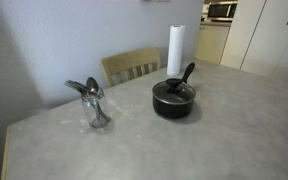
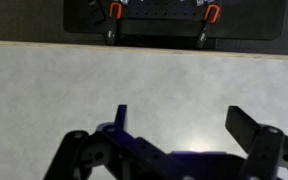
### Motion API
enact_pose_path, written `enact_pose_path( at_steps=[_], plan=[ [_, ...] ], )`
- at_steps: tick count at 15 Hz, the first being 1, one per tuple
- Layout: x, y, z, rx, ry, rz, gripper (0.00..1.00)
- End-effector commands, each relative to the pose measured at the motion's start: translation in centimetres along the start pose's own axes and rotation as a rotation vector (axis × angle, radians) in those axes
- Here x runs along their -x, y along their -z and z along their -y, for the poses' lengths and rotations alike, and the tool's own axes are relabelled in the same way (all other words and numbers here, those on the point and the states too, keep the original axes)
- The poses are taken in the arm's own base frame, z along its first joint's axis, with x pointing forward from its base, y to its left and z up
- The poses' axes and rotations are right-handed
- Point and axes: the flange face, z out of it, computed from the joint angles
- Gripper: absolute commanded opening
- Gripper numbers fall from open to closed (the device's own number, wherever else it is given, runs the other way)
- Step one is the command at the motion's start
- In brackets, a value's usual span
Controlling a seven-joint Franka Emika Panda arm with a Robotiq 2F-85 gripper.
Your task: Take the lid off the pot and put in on the table
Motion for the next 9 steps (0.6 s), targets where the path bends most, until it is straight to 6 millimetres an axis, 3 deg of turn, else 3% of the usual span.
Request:
enact_pose_path(
  at_steps=[1, 5, 9],
  plan=[
    [0.0, 0.0, 0.0, 0.0, 0.0, 0.001, 1.0],
    [-0.5, 0.1, 0.0, 0.003, 0.003, -0.069, 1.0],
    [-2.6, 0.3, -0.5, 0.058, 0.003, -0.183, 1.0]
  ],
)
